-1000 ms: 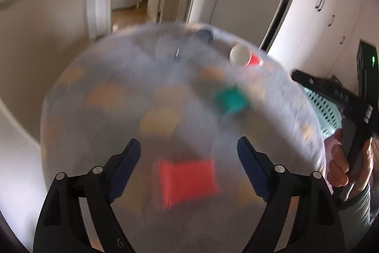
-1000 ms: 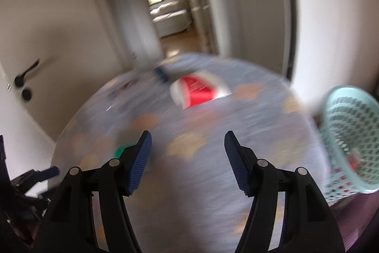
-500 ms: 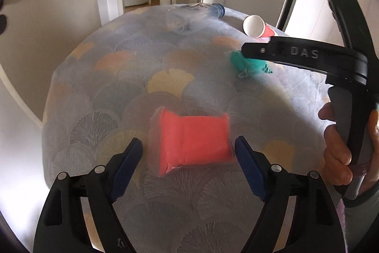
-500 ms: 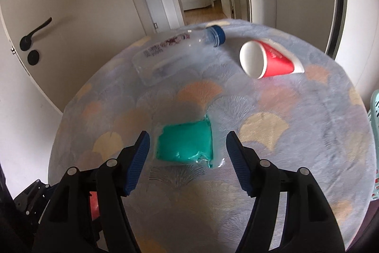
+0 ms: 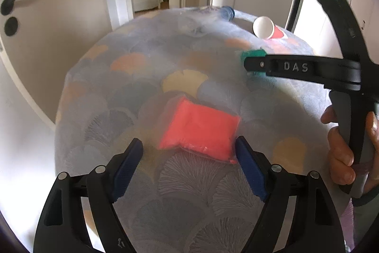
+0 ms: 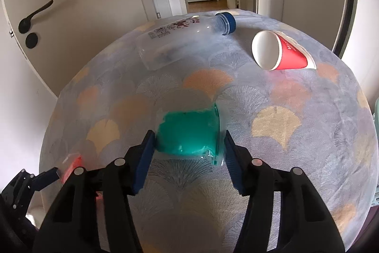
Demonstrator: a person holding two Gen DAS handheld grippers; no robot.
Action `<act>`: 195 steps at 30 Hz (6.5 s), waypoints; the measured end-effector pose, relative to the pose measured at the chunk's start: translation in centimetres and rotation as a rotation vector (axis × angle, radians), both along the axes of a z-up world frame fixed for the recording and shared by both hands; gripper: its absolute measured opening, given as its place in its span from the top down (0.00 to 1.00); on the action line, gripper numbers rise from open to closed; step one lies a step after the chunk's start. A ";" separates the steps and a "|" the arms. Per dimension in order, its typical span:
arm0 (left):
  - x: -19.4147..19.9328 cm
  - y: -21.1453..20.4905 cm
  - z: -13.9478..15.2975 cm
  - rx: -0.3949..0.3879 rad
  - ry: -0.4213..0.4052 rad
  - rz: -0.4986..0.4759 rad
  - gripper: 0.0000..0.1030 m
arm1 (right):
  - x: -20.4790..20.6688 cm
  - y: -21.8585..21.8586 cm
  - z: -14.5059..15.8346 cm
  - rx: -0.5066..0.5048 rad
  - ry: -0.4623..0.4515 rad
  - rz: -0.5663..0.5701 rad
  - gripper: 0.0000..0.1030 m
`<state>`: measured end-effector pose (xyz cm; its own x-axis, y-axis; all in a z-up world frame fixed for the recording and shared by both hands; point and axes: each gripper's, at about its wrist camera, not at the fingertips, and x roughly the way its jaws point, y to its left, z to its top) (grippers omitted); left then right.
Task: Collect trash
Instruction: 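Grasp the red sachet with the left tool while the right tool grasps the green sachet, then carry both sachets over the teal basket and open both tools to drop them, then move both open tools back over the table, then grasp the clear milk bottle with the left tool while the right tool grasps the red-and-white paper cup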
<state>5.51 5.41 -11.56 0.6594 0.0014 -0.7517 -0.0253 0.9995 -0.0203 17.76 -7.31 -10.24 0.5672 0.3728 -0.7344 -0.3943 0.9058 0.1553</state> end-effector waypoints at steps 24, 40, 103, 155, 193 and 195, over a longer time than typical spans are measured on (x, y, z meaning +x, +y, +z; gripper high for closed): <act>3.0 -8.9 8.3 0.033 -0.230 -0.227 0.47 | -2.9 -12.6 7.0 0.130 -0.169 -0.245 0.53; 9.0 -25.8 12.3 -0.059 -0.274 -0.589 0.47 | -6.0 -31.1 8.2 0.205 -0.204 -0.671 0.53; 13.6 -21.0 15.0 -0.306 -0.259 -0.568 0.22 | -4.0 -30.7 10.4 0.132 -0.200 -0.696 0.42; 23.1 1.0 3.3 -0.118 0.038 -0.219 0.16 | 13.6 -8.9 1.4 0.201 0.162 -0.372 0.27; 22.7 -0.3 3.0 -0.057 0.055 -0.202 0.38 | 15.5 -7.1 1.1 0.164 0.144 -0.537 0.37; 22.4 -0.8 3.1 -0.038 0.046 -0.200 0.45 | 14.4 -8.1 1.2 0.170 0.129 -0.514 0.38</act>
<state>27.96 4.59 -8.44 0.6089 -0.1551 -0.7779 0.1722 0.9832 -0.0612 32.20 -15.43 -9.06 0.6167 0.1913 -0.7636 0.1236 0.9345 0.3339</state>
